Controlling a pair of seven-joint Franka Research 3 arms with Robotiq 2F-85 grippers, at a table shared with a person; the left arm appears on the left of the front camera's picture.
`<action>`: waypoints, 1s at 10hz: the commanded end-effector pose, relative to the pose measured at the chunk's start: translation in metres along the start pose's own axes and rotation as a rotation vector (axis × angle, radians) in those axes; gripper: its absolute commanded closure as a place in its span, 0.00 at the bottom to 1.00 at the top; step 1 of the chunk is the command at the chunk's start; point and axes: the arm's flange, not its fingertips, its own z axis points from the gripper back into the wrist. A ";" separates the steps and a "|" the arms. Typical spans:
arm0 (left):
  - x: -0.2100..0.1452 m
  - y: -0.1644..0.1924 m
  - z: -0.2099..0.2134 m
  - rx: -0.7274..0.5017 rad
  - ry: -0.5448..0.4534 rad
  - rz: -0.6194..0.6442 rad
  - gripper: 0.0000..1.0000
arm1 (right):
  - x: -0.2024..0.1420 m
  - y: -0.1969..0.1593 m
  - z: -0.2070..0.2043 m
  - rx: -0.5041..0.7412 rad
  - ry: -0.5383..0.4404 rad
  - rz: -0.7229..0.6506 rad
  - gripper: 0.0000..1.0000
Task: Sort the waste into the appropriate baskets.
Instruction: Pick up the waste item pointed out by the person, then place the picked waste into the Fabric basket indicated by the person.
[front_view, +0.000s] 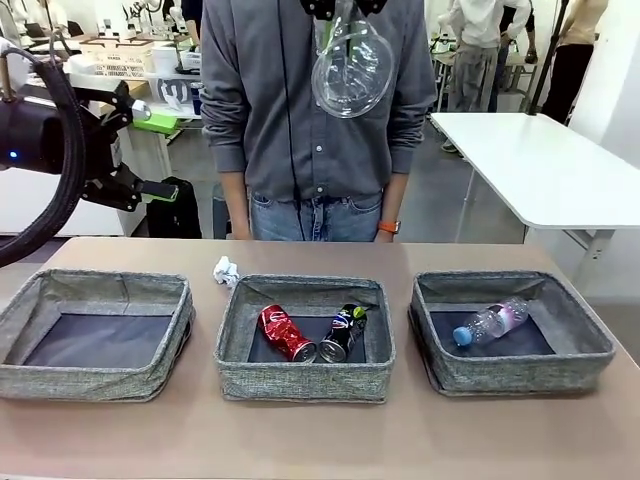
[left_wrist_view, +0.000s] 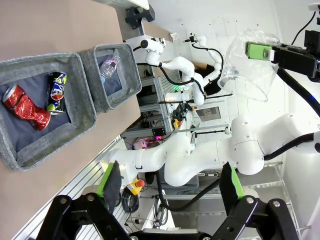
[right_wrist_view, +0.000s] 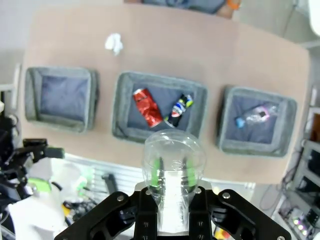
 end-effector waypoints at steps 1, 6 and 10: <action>0.000 -0.002 0.000 -0.005 -0.002 0.009 0.00 | -0.001 -0.001 0.002 -0.002 -0.005 -0.002 0.80; 0.000 -0.002 0.000 -0.005 -0.002 0.009 0.00 | -0.001 -0.001 0.002 -0.002 -0.005 -0.002 0.80; 0.000 -0.002 0.000 -0.005 -0.002 0.009 0.00 | -0.001 -0.001 0.002 -0.002 -0.005 -0.002 0.80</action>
